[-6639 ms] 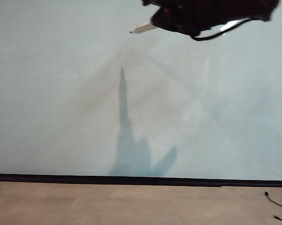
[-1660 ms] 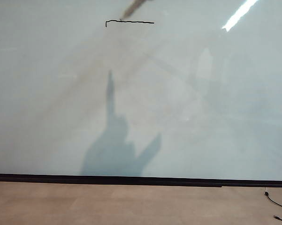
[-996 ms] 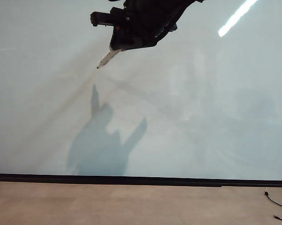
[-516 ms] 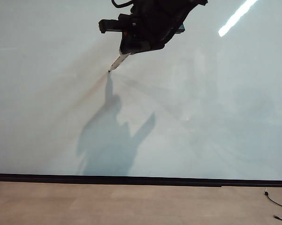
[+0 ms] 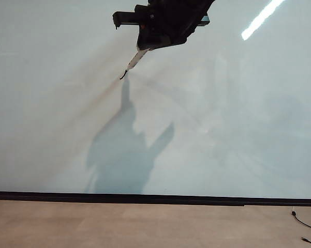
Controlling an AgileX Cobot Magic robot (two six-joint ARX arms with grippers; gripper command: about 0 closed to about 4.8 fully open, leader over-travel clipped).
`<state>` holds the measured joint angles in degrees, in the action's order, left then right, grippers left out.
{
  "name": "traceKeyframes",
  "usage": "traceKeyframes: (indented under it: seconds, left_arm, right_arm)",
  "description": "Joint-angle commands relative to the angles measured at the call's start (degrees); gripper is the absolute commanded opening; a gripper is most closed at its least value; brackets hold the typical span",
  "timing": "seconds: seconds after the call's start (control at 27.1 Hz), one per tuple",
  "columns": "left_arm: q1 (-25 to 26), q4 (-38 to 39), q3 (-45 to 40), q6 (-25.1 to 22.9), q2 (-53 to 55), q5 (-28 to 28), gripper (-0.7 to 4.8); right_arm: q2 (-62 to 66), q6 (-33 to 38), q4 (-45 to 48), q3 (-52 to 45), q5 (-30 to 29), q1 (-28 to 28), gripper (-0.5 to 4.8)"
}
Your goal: Pick up the pen on the shelf to the right of the whiteboard and write the letter Z.
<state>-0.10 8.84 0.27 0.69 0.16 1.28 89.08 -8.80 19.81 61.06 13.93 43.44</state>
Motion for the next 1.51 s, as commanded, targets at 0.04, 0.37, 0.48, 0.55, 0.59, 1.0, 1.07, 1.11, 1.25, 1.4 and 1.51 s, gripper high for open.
traceKeyframes:
  seconds: [0.04, 0.37, 0.48, 0.55, 0.59, 1.0, 1.07, 1.11, 1.25, 1.4, 1.51]
  left_arm:
    - [-0.02, -0.31, 0.11, -0.24, 0.02, 0.02, -0.05]
    - [-0.02, -0.31, 0.11, -0.24, 0.02, 0.02, -0.04]
    - [0.0, -0.31, 0.11, -0.24, 0.02, 0.02, -0.04]
    - [-0.02, -0.31, 0.11, -0.24, 0.02, 0.02, -0.05]
    - [-0.02, -0.28, 0.11, -0.24, 0.02, 0.02, -0.05]
    - [-0.02, -0.31, 0.11, -0.24, 0.02, 0.02, -0.05]
    - [-0.02, -0.33, 0.11, -0.24, 0.02, 0.02, -0.04]
    - [-0.02, -0.31, 0.11, -0.24, 0.02, 0.02, -0.04]
    - [-0.02, -0.31, 0.11, -0.24, 0.02, 0.02, -0.04]
    - [-0.02, -0.31, 0.11, -0.24, 0.02, 0.02, -0.05]
    - [-0.02, -0.31, 0.11, -0.24, 0.02, 0.02, -0.04]
  right_arm:
    - [-1.46, -0.48, 0.42, 0.46, 2.89, -0.15, -0.06]
    - [-5.44, -1.81, -2.05, 0.46, 5.68, -0.15, -0.06]
    - [-6.69, -2.14, -3.06, 0.46, 7.02, -0.15, -0.06]
    - [-7.58, -2.4, -3.45, 0.44, 7.21, -0.17, -0.06]
    - [-7.91, -2.82, -3.41, 0.44, 7.67, -0.2, -0.06]
    - [-11.87, -4.74, -4.81, 0.39, 10.49, -0.7, -0.06]
    - [-12.61, -4.79, -5.27, 0.35, 10.78, -0.81, -0.06]
    - [-13.0, -4.83, -5.6, 0.35, 11.04, -0.83, -0.06]
    - [-13.77, -5.18, -6.03, 0.35, 11.72, -0.85, -0.06]
    - [-13.99, -5.18, -6.12, 0.35, 11.65, -0.85, -0.06]
    - [-14.19, -4.28, -7.13, -0.37, 7.45, -0.11, -0.06]
